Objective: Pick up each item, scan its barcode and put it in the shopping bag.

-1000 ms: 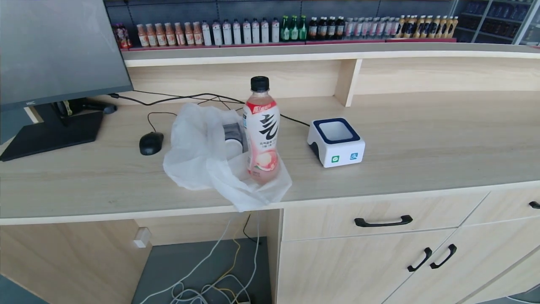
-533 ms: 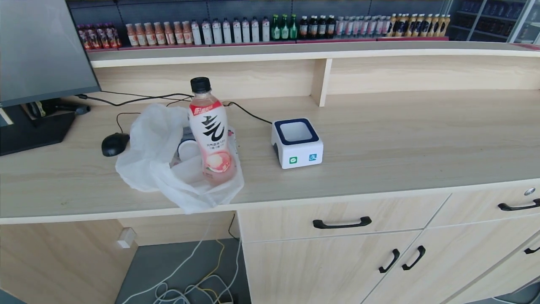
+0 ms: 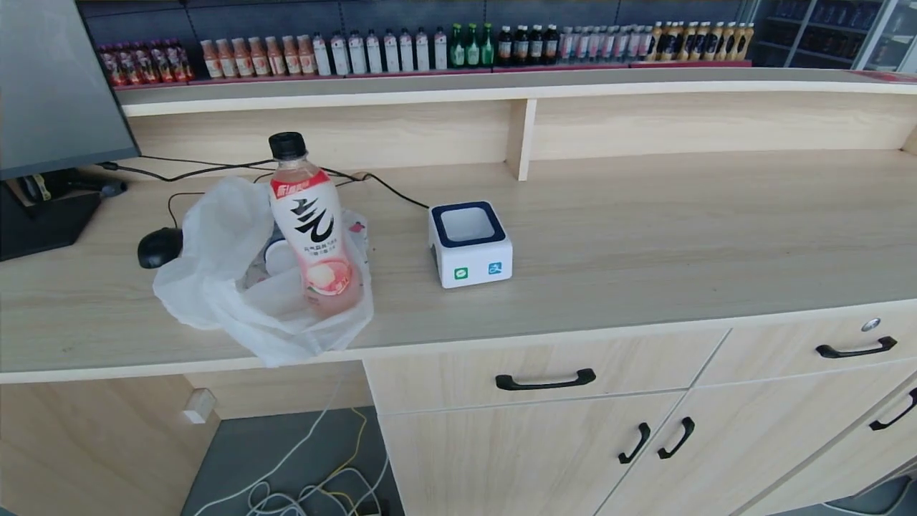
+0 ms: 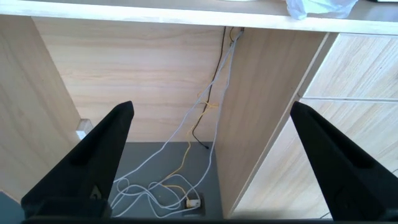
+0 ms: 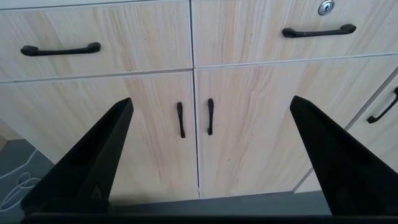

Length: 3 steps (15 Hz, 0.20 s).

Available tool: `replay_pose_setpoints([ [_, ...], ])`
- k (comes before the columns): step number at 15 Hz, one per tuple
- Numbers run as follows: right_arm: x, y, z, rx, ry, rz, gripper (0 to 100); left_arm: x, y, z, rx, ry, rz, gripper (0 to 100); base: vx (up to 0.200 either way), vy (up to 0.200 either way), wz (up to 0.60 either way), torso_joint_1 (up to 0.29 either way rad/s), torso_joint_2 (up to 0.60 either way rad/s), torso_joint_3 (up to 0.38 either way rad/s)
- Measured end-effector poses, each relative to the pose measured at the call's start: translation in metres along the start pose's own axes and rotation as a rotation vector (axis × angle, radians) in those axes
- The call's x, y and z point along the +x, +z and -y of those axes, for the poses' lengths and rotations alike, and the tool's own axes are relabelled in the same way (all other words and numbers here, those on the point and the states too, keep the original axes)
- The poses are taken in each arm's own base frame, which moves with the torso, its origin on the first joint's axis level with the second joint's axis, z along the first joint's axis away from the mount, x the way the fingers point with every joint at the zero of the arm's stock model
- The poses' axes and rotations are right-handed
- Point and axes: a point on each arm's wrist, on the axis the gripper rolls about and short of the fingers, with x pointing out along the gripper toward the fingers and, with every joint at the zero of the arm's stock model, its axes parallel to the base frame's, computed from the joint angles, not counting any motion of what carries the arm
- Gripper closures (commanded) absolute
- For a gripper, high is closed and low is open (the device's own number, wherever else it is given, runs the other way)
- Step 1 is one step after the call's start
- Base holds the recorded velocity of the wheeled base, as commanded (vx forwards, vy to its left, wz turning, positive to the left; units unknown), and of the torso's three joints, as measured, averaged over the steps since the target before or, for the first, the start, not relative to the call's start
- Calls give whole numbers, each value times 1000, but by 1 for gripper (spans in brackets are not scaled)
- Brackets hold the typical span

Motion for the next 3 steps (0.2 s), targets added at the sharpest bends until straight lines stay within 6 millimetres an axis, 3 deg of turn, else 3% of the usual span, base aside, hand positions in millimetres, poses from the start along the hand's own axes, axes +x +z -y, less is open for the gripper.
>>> replay_pose_setpoints([
  [3,0,0,0,4,1,-1,0,0,0,0,1,0,0,0,0,0,0,0,0,0],
])
